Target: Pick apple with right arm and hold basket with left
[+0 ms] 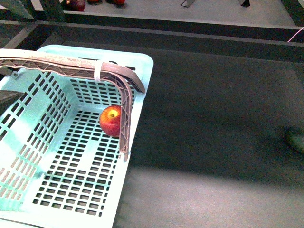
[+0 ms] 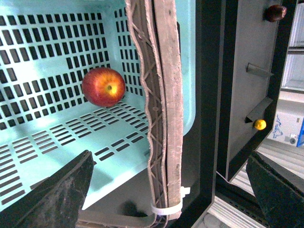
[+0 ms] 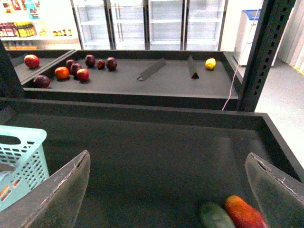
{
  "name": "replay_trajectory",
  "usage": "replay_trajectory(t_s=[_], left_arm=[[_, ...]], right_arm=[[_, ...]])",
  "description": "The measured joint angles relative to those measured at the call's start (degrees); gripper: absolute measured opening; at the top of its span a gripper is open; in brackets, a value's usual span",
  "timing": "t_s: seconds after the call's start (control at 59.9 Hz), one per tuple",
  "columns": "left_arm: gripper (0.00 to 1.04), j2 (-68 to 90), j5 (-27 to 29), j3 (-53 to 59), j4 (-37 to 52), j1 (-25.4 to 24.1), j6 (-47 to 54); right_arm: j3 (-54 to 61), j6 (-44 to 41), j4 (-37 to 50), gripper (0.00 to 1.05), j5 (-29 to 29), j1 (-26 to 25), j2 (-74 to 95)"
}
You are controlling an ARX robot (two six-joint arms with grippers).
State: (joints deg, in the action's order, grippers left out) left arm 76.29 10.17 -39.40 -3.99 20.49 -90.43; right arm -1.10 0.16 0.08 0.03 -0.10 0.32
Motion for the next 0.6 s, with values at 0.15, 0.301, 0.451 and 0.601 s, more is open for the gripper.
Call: replay_trajectory(t_s=[0.15,0.301,0.451,0.601], left_arm=[[0.98,-3.69,0.81,0.57,-1.68,0.42,-0.35],[0.98,-3.67,0.81,0.59,-1.68,0.42,-0.48],[0.98,-3.65,0.81,0.59,-1.68,0.46,-0.50],[0.75,-3.63,7.89,15.63,36.13,-0.68,34.07]], right_arm=[[0.00,0.02,0.00,0.96,0.00,0.00,0.00],[0.00,0.02,0.00,0.96,0.00,0.00,0.00],[0.00,0.02,0.00,0.96,0.00,0.00,0.00],[0.00,0.02,0.00,0.96,0.00,0.00,0.00]])
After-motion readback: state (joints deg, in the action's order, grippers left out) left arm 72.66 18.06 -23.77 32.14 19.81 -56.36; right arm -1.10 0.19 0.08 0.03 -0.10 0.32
